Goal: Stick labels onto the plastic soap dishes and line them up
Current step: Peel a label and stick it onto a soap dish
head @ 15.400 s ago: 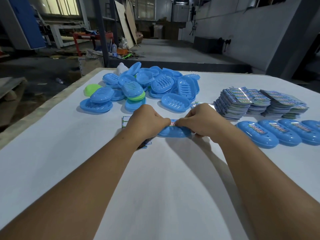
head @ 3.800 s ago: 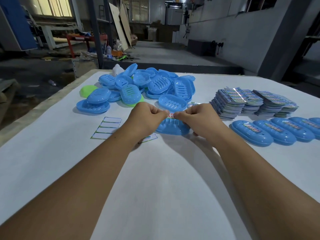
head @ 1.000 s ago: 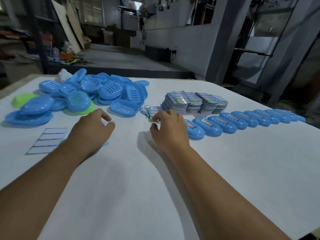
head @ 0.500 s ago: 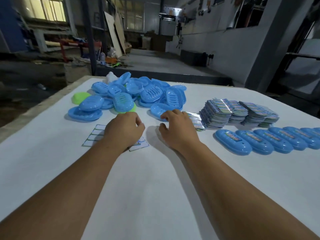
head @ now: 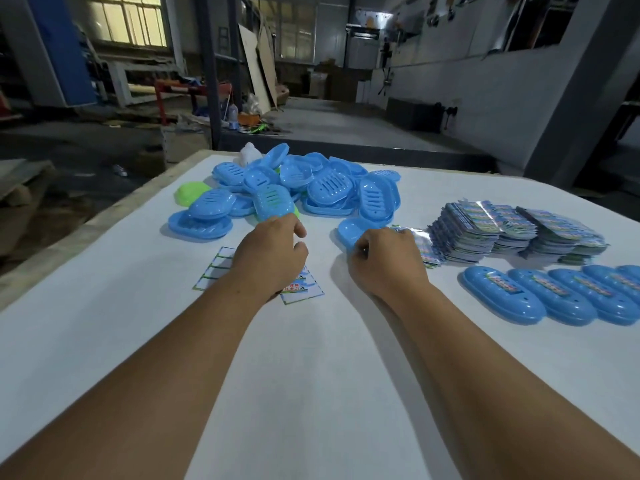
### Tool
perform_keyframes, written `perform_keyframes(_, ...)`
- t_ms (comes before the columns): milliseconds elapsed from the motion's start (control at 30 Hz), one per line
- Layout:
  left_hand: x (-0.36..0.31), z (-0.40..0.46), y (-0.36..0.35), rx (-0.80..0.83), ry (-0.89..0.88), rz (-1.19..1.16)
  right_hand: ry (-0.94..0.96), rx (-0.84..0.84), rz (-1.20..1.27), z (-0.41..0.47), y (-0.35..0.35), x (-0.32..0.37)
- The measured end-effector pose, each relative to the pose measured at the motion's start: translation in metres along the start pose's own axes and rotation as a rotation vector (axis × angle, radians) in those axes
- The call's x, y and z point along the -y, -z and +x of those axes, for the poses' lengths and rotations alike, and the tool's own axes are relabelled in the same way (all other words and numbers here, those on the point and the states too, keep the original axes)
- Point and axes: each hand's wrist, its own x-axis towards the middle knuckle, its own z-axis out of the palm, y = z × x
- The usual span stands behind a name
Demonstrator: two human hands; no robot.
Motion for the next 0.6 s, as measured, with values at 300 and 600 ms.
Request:
perform_keyframes(300, -0.009, -0.007, 0.002, 0.008, -0.35, -0.034, 0.083, -0.148, 0.423, 0.001, 0.018, -0.008)
perform_keyframes(600, -0.014, -0.01, -0.004, 0.189, -0.367, -0.099, -0.179, 0.069, 0.584, 0.006, 0.019, -0.017)
